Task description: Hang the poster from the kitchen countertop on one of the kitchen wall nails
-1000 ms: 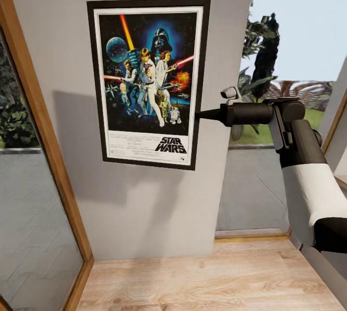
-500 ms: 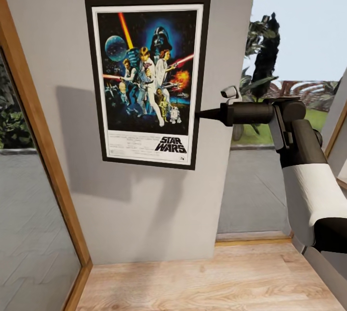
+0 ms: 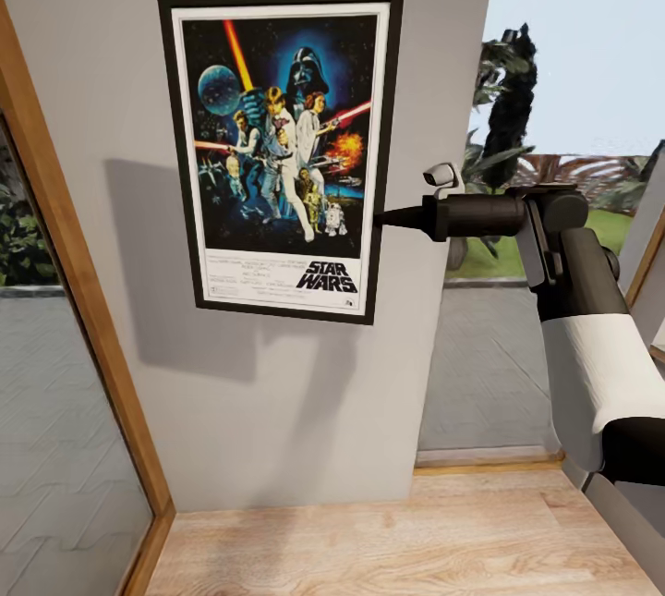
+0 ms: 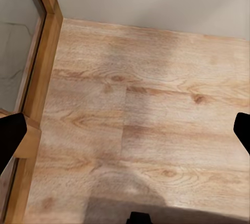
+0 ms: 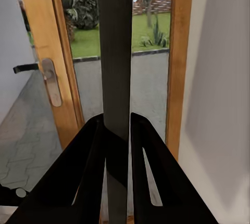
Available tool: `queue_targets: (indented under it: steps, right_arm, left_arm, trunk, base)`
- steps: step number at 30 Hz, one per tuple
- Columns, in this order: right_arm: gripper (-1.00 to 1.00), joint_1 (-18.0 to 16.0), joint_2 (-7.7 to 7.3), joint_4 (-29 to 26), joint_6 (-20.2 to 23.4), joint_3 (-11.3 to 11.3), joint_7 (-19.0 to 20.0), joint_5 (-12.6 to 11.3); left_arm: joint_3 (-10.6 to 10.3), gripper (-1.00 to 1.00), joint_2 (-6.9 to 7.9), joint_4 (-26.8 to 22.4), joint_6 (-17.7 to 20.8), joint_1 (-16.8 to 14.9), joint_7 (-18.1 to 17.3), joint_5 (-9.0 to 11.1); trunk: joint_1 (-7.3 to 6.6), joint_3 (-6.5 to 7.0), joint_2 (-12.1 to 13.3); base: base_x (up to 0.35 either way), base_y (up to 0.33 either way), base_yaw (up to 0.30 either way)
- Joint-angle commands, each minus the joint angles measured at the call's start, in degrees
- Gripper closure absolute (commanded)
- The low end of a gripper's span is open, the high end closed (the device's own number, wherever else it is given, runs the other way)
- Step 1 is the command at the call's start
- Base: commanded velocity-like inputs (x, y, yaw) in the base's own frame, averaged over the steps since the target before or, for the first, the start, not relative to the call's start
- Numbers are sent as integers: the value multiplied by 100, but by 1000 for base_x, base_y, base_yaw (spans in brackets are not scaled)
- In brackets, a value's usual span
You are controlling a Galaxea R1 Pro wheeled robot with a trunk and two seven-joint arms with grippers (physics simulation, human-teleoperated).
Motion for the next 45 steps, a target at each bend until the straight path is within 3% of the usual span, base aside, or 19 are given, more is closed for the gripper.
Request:
queue_targets:
  steps: [1,45]
  right_arm:
    - [100,-2,-6,3,81,13,6,-44]
    - [100,3,-6,7,62,20,-20,-32]
  left_arm:
    - [17,-100,-2,-2,-8,1,-33,-1]
    - [23,-100,0,-6,-8,1,-33,-1]
  trunk:
    - [2,-1,-3]
    - [2,-1,-3]
  base:
    - [14,0,0]
    - [2,0,0]
